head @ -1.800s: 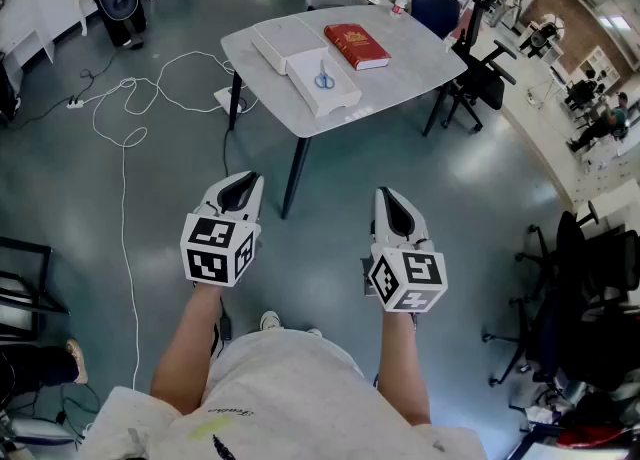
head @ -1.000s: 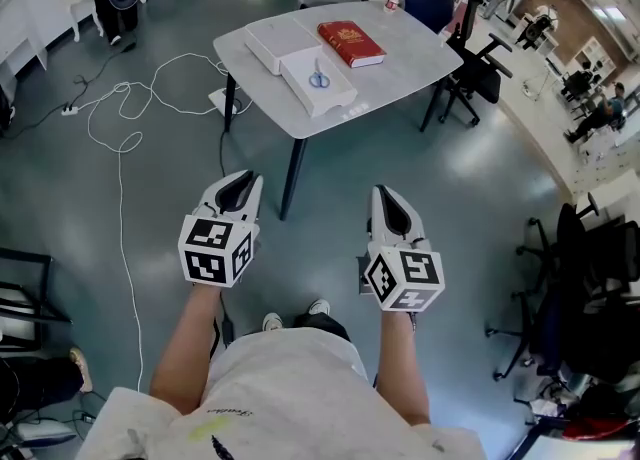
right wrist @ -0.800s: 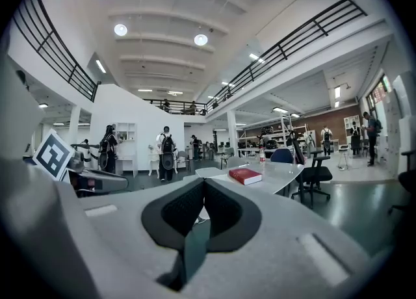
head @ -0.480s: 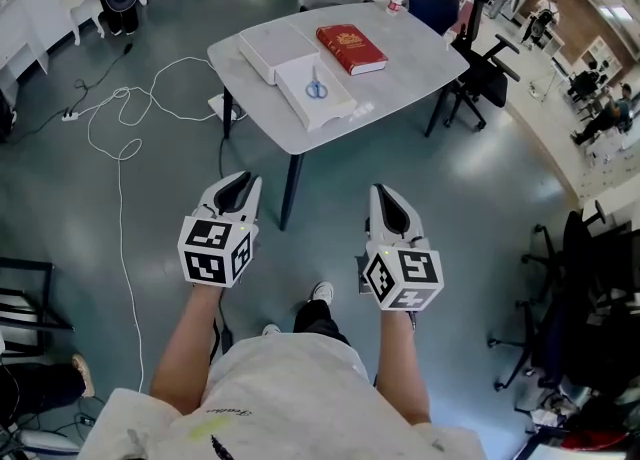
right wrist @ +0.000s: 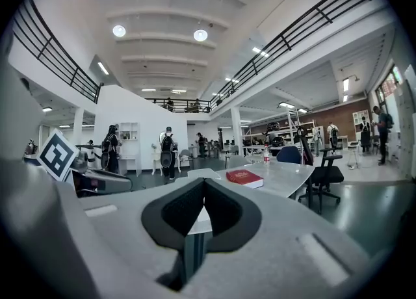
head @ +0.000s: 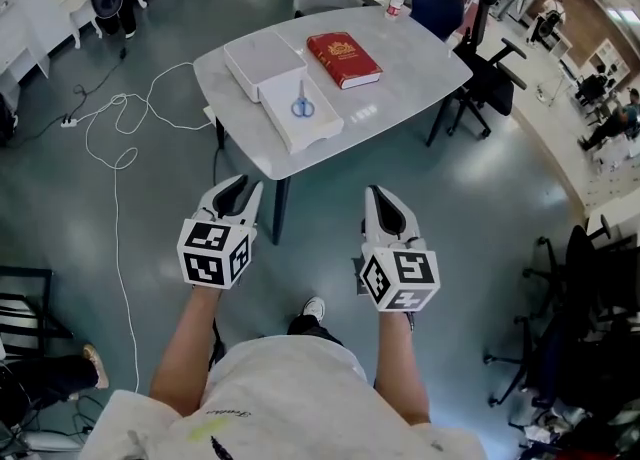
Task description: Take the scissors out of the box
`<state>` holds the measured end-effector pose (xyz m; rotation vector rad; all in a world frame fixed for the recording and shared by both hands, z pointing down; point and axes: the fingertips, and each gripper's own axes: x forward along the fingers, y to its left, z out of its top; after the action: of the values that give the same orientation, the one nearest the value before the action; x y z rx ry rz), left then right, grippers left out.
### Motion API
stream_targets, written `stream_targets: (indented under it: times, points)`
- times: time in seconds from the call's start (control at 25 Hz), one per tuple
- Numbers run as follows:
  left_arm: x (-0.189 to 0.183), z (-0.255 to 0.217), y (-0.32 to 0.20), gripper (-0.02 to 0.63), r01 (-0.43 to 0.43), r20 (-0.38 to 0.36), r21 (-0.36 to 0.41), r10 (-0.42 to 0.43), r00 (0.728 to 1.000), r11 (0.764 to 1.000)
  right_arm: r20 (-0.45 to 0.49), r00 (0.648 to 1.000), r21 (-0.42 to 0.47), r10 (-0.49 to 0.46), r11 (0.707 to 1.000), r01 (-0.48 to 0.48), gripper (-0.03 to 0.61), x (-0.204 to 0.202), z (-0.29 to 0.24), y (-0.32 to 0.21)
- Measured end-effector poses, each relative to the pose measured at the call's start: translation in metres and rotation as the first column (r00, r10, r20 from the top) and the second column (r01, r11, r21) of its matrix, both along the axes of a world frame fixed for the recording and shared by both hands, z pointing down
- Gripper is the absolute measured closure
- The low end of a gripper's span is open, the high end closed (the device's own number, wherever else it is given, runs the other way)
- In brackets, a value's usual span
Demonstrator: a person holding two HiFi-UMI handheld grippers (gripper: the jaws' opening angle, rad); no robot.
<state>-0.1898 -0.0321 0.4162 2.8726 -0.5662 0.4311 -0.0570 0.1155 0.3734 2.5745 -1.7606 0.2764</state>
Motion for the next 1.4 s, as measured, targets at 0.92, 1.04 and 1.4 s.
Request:
stream_targets:
  times: [0.92, 1.04, 1.4]
  points:
    - [0.117, 0.006, -0.02, 0.522, 0.102, 0.037, -0.007, -0.102, 0.994, 0.995, -0.006, 0.985, -0.029, -0.173, 0.985, 0.173, 0.572, 0.12, 0.013, -0.035]
    - [0.127, 0.01, -0.026, 0.522, 0.108, 0.042, -0.011, -0.107, 0.993, 0.994, -0.003, 0.984, -0.029, -0.18, 0.983, 0.179, 0.572, 0.131, 0.015, -0.041]
    - [0.17, 0.022, -0.063, 0.522, 0.104, 0.049, -0.02, -0.103, 0.994, 0.994, -0.007, 0.98, -0.046, -0.198, 0.979, 0.197, 0.572, 0.168, 0.022, -0.08]
